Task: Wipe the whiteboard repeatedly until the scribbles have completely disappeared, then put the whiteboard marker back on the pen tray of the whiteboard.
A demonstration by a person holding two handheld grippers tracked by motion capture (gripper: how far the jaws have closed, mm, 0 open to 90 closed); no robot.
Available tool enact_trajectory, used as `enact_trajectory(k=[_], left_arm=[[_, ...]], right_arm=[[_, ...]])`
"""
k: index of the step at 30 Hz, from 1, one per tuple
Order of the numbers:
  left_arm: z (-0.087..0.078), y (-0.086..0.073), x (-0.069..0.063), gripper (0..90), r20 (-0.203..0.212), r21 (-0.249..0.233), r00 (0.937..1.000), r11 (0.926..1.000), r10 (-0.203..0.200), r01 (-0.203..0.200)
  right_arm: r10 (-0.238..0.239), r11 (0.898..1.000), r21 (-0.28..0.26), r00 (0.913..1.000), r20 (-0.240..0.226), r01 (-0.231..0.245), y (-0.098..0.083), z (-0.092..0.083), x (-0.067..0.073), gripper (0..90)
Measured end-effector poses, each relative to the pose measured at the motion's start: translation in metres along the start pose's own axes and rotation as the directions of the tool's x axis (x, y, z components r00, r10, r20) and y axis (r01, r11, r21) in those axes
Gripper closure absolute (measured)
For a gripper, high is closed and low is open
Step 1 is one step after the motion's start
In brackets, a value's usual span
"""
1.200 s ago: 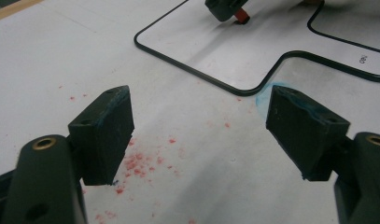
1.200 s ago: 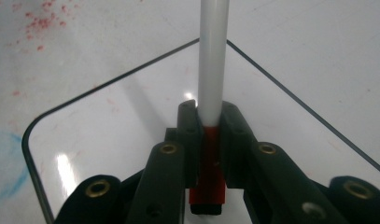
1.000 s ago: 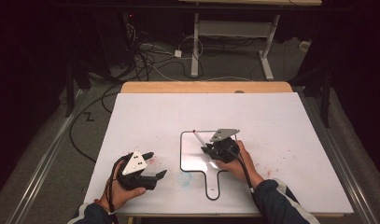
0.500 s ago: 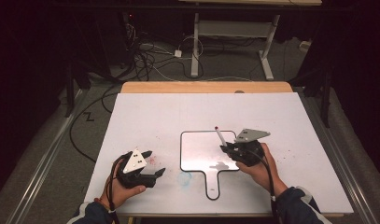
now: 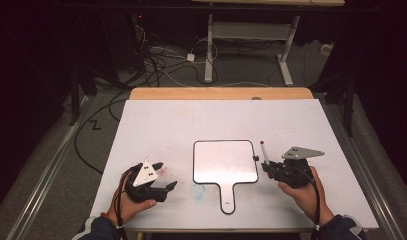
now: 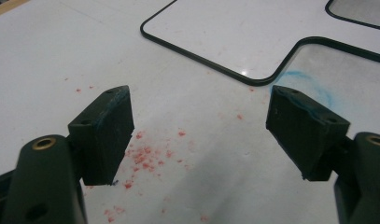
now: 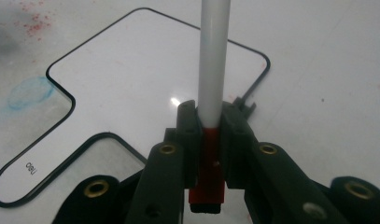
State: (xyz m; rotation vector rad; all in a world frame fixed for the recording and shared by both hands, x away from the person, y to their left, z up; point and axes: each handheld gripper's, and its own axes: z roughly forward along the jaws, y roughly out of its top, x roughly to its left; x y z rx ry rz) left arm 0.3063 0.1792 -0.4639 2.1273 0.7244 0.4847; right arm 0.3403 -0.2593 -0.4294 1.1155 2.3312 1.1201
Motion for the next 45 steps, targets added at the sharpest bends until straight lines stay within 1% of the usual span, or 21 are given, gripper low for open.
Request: enact_trajectory(k=[5, 8, 9, 11, 13, 19, 22, 23, 25, 26, 28, 30, 31, 33, 35, 36, 37, 38, 39, 41, 45], left_arm=[[-0.002, 0.0, 0.001, 22.0, -0.004, -0.004, 1.0, 1.0, -0.006, 0.006], [-0.002, -0.002, 0.001, 22.0, -0.005, 0.006, 1.0, 1.0, -0.004, 0.004], [-0.002, -0.002, 0.001, 22.0, -0.006, 0.007, 1.0, 1.0, -0.003, 0.003], [-0.002, -0.002, 0.001, 22.0, -0.004, 0.005, 1.0, 1.0, -0.001, 0.001], [-0.002, -0.001, 0.002, 22.0, -0.003, 0.004, 1.0, 1.0, 0.0, 0.0], [0.004, 0.003, -0.001, 22.0, 0.013, 0.015, 0.9997, 0.9997, 0.022, -0.022], [0.004, 0.004, -0.003, 22.0, 0.014, 0.017, 0.9994, 0.9994, 0.031, -0.031], [0.004, 0.004, -0.002, 22.0, 0.013, 0.014, 0.9995, 0.9994, 0.03, -0.03], [0.004, 0.004, -0.002, 22.0, 0.011, 0.01, 0.9996, 0.9996, 0.026, -0.026], [0.004, 0.004, -0.001, 22.0, 0.009, 0.01, 0.9997, 0.9996, 0.025, -0.025], [0.004, 0.004, -0.001, 22.0, 0.008, 0.011, 0.9997, 0.9997, 0.022, -0.022], [0.005, 0.004, -0.001, 22.0, 0.01, 0.015, 0.9997, 0.9996, 0.021, -0.022], [0.005, 0.004, -0.001, 22.0, 0.01, 0.017, 0.9997, 0.9996, 0.023, -0.023], [0.005, 0.005, -0.002, 22.0, 0.014, 0.018, 0.9996, 0.9995, 0.025, -0.025], [0.005, 0.004, -0.002, 22.0, 0.013, 0.022, 0.9996, 0.9994, 0.025, -0.026], [0.006, 0.004, -0.002, 22.0, 0.015, 0.024, 0.9996, 0.9994, 0.025, -0.025], [0.006, 0.004, -0.002, 22.1, 0.014, 0.026, 0.9996, 0.9993, 0.026, -0.026], [0.006, 0.004, -0.003, 22.1, 0.015, 0.027, 0.9995, 0.9993, 0.027, -0.027], [0.006, 0.004, -0.003, 22.0, 0.014, 0.027, 0.9995, 0.9992, 0.028, -0.028], [0.006, 0.003, -0.002, 22.1, 0.017, 0.026, 0.9996, 0.9994, 0.024, -0.024], [0.006, 0.003, -0.002, 22.1, 0.018, 0.032, 0.9996, 0.9992, 0.023, -0.024]], right_arm=[[0.015, 0.998, 0.061, 0.9997, 0.019, -0.016, -0.006, 0.008, -0.001, 80.5], [0.01, 0.995, 0.104, 0.9994, 0.032, -0.013, -0.008, 0.016, -0.003, 80.6], [0.005, 0.994, 0.111, 0.9996, 0.029, -0.008, -0.008, 0.018, -0.003, 80.6], [-0.013, 0.993, 0.12, 0.9982, 0.058, 0.006, -0.008, 0.022, -0.004, 80.5], [0.001, 0.991, 0.133, 0.9983, 0.057, -0.009, -0.008, 0.025, -0.004, 79.5], [-0.004, 0.989, 0.148, 0.9977, 0.068, -0.006, -0.012, 0.033, -0.001, 76.3], [-0.023, 0.99, 0.139, 0.9969, 0.076, 0.012, -0.011, 0.031, 0.002, 71.7], [-0.022, 0.991, 0.134, 0.9973, 0.07, 0.013, -0.011, 0.03, 0.003, 70.8], [-0.039, 0.992, 0.126, 0.9957, 0.084, 0.028, -0.009, 0.029, 0.004, 69.3], [-0.038, 0.994, 0.11, 0.9957, 0.084, 0.029, -0.009, 0.029, 0.004, 66.9], [-0.045, 0.995, 0.09, 0.9945, 0.094, 0.037, -0.005, 0.029, 0.002, 67.5], [-0.081, 0.995, 0.066, 0.9944, 0.068, 0.076, 0.001, 0.031, 0.001, 68.6], [-0.104, 0.991, 0.086, 0.9924, 0.066, 0.098, 0.004, 0.034, 0.0, 68.4], [-0.108, 0.99, 0.097, 0.9923, 0.061, 0.102, 0.008, 0.04, 0.001, 72.8], [-0.136, 0.982, 0.141, 0.9878, 0.076, 0.125, 0.01, 0.048, 0.001, 73.5], [-0.14, 0.981, 0.143, 0.9879, 0.068, 0.129, 0.011, 0.051, 0.0, 76.8], [-0.143, 0.979, 0.152, 0.9883, 0.054, 0.134, 0.012, 0.054, 0.0, 77.2], [-0.157, 0.976, 0.161, 0.9862, 0.053, 0.147, 0.012, 0.057, 0.001, 78.3], [-0.162, 0.975, 0.16, 0.9849, 0.06, 0.151, 0.013, 0.06, 0.002, 80.7], [-0.165, 0.975, 0.162, 0.9845, 0.058, 0.154, 0.015, 0.064, 0.002, 81.0], [-0.169, 0.975, 0.159, 0.9823, 0.082, 0.154, 0.022, 0.073, 0.003, 81.0]])
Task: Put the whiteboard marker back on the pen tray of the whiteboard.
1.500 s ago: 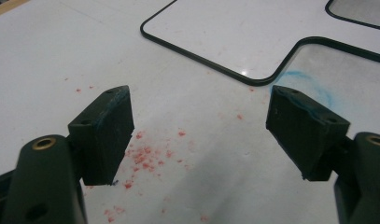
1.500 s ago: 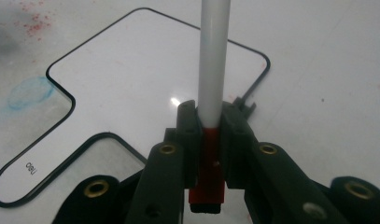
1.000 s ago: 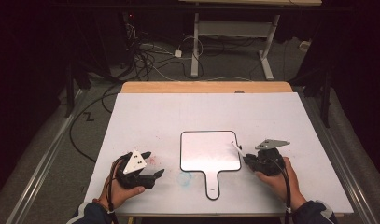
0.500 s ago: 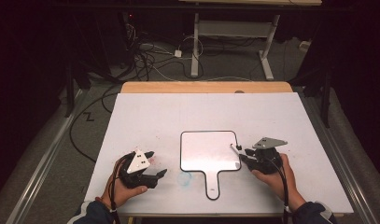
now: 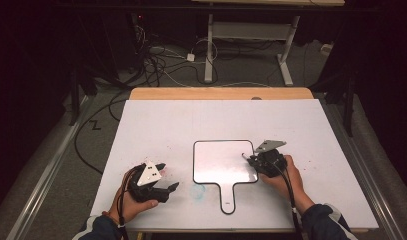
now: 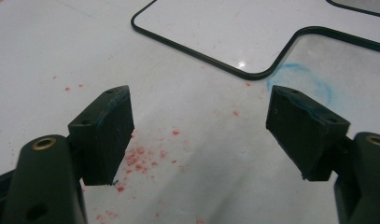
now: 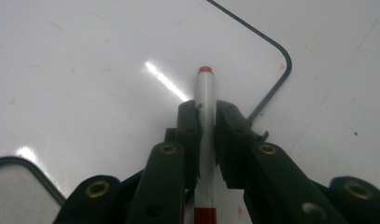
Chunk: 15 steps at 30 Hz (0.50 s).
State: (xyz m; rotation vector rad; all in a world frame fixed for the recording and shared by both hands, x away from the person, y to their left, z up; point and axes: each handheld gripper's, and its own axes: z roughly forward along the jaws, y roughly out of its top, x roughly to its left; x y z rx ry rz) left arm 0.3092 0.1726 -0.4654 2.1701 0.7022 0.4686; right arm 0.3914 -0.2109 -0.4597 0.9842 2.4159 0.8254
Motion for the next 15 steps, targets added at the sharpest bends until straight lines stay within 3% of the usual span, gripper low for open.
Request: enact_trajectory(k=[7, 15], left_arm=[[0.001, 0.0, 0.0, 22.1, 0.006, 0.005, 1.0, 1.0, 0.0, 0.0], [0.0, 0.0, 0.0, 22.1, 0.008, 0.001, 1.0, 1.0, -0.001, 0.001]], right_arm=[[0.108, 0.994, -0.022, 0.994, 0.017, -0.108, 0.007, 0.011, -0.014, 75.7], [0.134, 0.991, -0.02, 0.9902, 0.041, -0.133, 0.003, 0.01, -0.023, 74.2]])
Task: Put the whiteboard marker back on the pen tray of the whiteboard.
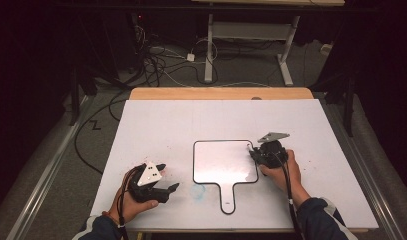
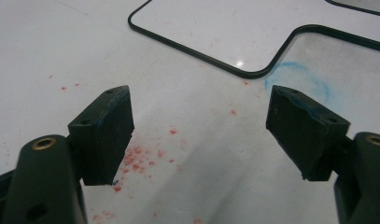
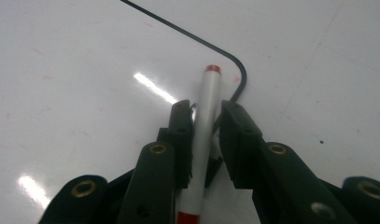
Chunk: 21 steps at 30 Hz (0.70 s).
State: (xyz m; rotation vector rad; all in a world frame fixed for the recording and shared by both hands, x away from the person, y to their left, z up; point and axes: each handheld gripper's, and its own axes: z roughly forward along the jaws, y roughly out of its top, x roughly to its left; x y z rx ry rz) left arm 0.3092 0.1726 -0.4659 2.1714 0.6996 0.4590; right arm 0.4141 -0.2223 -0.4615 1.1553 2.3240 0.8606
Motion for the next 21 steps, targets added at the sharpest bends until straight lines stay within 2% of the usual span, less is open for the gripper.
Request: enact_trajectory(k=[3, 5, 7, 10, 13, 18, 20, 21], left_arm=[[0.0004, 0.0003, -0.0005, 22.1, 0.0, 0.002, 1.0, 1.0, 0.004, -0.004], [0.0001, 0.0005, -0.0007, 22.1, 0.002, 0.001, 1.0, 1.0, 0.006, -0.006], [0.0, 0.0004, -0.0005, 22.1, 0.001, 0.001, 1.0, 1.0, 0.004, -0.004], [0.0001, 0.0005, -0.0005, 22.1, 0.002, -0.001, 1.0, 1.0, 0.003, -0.003], [0.0011, 0.0007, -0.0007, 22.1, 0.005, 0.003, 1.0, 1.0, 0.005, -0.005], [0.0011, 0.0013, -0.0012, 22.1, 0.007, 0.002, 1.0, 1.0, 0.007, -0.007], [0.0014, 0.0013, -0.0012, 22.1, 0.008, 0.005, 0.9999, 1.0, 0.008, -0.008], [0.0013, 0.0013, -0.0016, 22.1, 0.008, 0.005, 0.9999, 0.9999, 0.01, -0.01]], right_arm=[[0.022, 1.0, -0.004, 0.9995, -0.024, -0.022, -0.002, -0.0005, -0.0036, 71.9], [0.018, 1.0, -0.004, 0.9998, -0.003, -0.018, -0.0018, -0.0006, -0.0034, 67.4], [0.023, 1.0, -0.006, 0.9997, -0.007, -0.023, -0.002, -0.0008, -0.0039, 66.1], [0.046, 0.998, -0.039, 0.9989, 0.009, -0.046, -0.0017, -0.0029, -0.0064, 63.7], [0.024, 0.999, -0.044, 0.9994, 0.027, -0.022, 0.0003, -0.0023, -0.0064, 65.2], [0.031, 0.999, -0.031, 0.9993, 0.021, -0.03, -0.001, 0.0015, -0.0092, 63.5], [0.018, 0.999, -0.029, 0.9993, 0.034, -0.017, -0.0006, 0.0008, -0.008, 61.9], [0.031, 0.999, -0.029, 0.9989, 0.035, -0.03, -0.0008, 0.0002, -0.0082, 60.8]])
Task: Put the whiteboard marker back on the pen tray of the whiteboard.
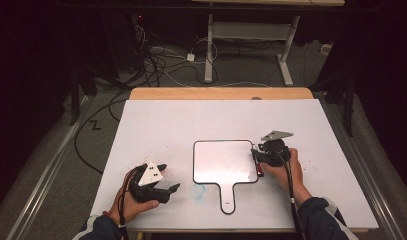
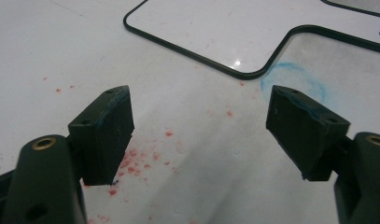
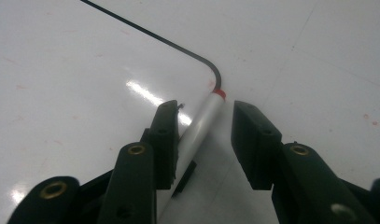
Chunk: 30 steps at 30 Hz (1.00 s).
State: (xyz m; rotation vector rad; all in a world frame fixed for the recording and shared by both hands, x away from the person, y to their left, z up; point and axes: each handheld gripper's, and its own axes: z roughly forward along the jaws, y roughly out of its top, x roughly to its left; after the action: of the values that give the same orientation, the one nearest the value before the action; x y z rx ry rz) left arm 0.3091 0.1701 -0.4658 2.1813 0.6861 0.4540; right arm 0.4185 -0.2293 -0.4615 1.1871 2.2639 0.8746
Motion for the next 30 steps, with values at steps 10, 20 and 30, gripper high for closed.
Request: enact_trajectory(k=[10, 20, 30], left_arm=[[-0.001, 0.0, 0.001, 22.0, -0.019, -0.004, 0.9998, 1.0, 0.005, -0.005], [0.0, 0.001, 0.001, 20.2, -0.055, -0.003, 0.9985, 1.0, 0.006, -0.006], [0.002, 0.0, 0.001, 19.1, -0.096, 0.02, 0.9954, 0.9998, 0.012, -0.01]], right_arm=[[-0.08, 0.983, -0.171, 0.996, -0.041, 0.071, 0.006, -0.031, -0.001, 48.2], [-0.169, 0.942, -0.3, 0.9851, -0.029, 0.153, -0.003, -0.073, -0.007, 34.3], [-0.192, 0.911, -0.365, 0.9808, 0.037, 0.192, -0.052, -0.108, -0.013, 25.6]])
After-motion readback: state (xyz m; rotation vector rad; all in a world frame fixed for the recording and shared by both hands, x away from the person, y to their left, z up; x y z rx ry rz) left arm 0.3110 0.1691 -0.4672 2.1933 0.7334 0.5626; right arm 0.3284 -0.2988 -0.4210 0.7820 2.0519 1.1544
